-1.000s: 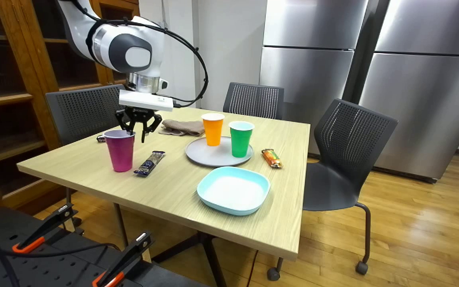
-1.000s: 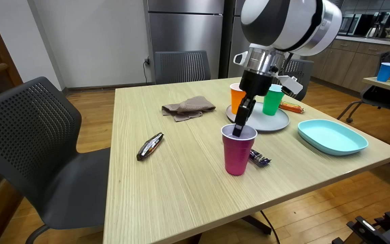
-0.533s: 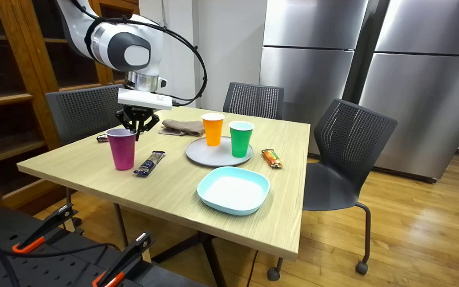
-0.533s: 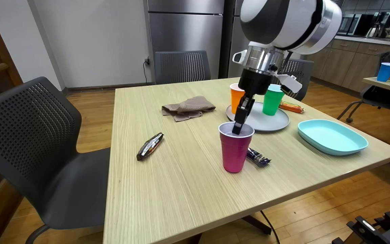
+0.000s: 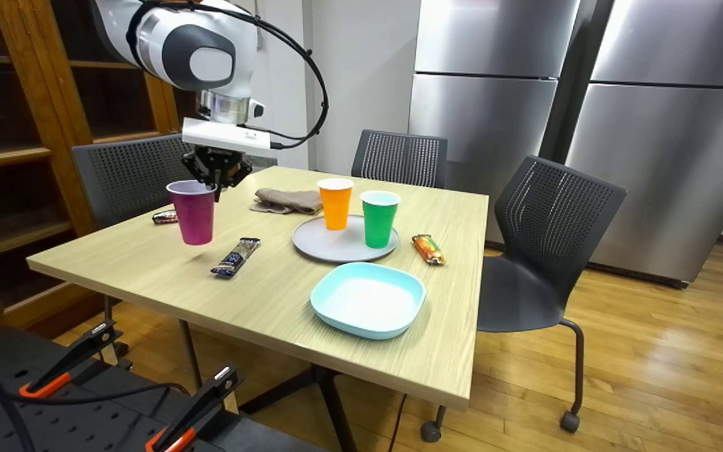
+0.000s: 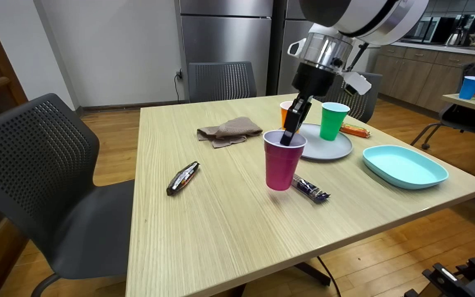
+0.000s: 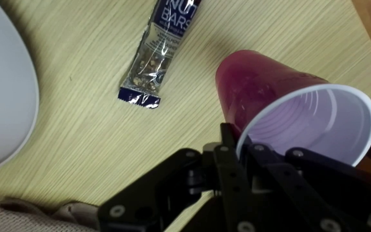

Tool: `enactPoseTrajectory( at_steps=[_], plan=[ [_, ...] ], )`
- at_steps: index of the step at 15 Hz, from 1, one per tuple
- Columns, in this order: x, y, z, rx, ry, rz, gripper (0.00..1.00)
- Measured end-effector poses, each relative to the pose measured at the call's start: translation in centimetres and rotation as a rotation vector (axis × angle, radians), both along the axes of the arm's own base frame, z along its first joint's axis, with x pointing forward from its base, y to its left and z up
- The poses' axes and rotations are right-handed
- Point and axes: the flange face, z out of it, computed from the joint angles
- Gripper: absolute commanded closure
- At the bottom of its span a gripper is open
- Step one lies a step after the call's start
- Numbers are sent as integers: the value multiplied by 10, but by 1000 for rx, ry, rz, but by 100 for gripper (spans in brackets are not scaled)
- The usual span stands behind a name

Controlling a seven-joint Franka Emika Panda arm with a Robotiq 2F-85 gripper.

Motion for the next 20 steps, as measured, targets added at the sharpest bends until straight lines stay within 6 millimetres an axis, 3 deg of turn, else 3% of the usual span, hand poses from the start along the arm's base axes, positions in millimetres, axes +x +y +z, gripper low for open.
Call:
enactPoseTrajectory(
  at_steps=[4,8,14,20],
  plan=[
    [10,-26,30,65,-38,-146,99],
    [22,-67,52,134,-70,-324,99],
    [33,-126,64,190,-101,-519,99],
    [32,-165,67,186,-121,-625,99]
  ],
)
